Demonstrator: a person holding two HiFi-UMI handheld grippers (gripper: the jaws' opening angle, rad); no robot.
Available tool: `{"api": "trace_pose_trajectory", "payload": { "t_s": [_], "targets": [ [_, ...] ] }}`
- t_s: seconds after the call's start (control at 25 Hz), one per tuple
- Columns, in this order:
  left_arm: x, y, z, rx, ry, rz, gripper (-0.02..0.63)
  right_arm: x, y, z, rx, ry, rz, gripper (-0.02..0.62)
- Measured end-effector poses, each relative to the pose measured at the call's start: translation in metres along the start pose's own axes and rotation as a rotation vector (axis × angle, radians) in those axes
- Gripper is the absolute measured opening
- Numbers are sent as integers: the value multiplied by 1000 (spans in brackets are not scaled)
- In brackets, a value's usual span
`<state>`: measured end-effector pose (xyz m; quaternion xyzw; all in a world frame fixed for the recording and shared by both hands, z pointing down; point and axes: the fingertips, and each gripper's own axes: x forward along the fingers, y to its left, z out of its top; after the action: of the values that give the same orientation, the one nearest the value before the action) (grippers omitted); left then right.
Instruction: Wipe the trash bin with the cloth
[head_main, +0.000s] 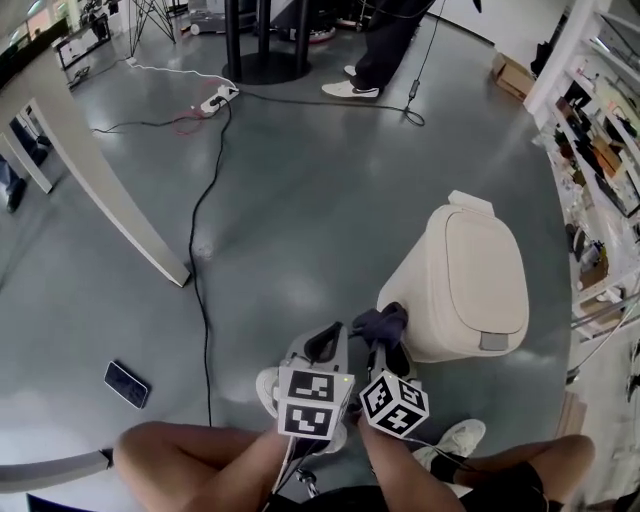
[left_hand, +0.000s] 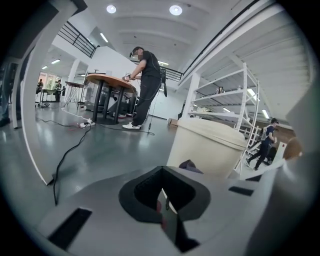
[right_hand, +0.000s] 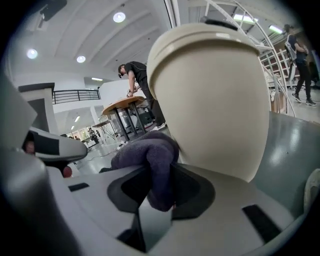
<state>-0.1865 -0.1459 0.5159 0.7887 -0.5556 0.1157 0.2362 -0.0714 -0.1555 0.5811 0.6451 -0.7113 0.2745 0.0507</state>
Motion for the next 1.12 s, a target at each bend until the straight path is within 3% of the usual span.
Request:
{"api": "trace_pose_trajectory", "payload": {
  "t_s": [0.32, 0.72, 0.88, 1.12],
  "targets": [
    [17, 17, -22, -58, 82, 3, -2, 36, -32, -55, 56, 130, -50, 107],
    [31, 20, -27, -18, 125, -9, -2, 53, -49, -88, 118, 212, -83, 107],
    [34, 25, -25, 19, 113, 10, -2, 47, -31, -63, 163, 136, -44, 107],
    [19, 32, 14, -38, 17, 7, -2, 21, 20, 33, 263, -105, 93, 107]
  ]
}}
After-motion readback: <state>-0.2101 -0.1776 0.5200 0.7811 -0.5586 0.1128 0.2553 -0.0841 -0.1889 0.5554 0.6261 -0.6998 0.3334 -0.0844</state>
